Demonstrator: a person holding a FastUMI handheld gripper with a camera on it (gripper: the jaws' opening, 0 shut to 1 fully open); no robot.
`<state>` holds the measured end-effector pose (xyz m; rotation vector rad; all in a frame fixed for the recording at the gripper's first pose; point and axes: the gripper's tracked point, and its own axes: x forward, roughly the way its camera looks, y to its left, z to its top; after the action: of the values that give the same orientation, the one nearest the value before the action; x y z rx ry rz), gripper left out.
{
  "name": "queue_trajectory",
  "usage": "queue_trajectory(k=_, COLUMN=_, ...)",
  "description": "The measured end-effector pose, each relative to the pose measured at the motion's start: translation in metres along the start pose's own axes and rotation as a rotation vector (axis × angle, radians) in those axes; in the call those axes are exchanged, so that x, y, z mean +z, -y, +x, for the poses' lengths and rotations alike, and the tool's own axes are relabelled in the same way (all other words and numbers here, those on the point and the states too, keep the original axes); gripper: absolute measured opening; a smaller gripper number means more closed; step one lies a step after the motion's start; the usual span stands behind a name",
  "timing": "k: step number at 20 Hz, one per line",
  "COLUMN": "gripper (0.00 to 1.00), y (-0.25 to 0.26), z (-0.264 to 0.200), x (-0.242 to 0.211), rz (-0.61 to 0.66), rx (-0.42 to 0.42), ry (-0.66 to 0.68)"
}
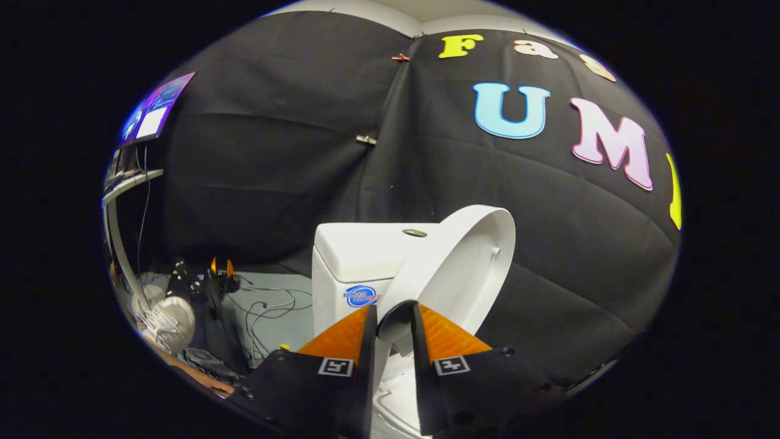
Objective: Open the toilet lid.
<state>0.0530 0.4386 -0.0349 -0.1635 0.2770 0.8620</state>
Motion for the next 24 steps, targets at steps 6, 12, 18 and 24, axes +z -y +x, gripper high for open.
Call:
queue_trajectory(k=6, gripper=0.98, y=-0.011, z=-0.004, x=-0.004, rz=-0.022, rx=0.052, ry=-0.001)
queue_trajectory(k=12, gripper=0.99, y=0.003, z=-0.011, x=0.008, rz=0.034, rx=0.015, ry=0.033)
queue_trajectory(k=18, gripper=0.99, y=0.064, z=-0.033, x=0.029, rz=0.110, rx=-0.141, ry=0.098)
queue_trajectory(k=24, gripper=0.99, y=0.152, z=-0.102, x=0.030, rz=0.082, rx=-0.384, ry=0.168)
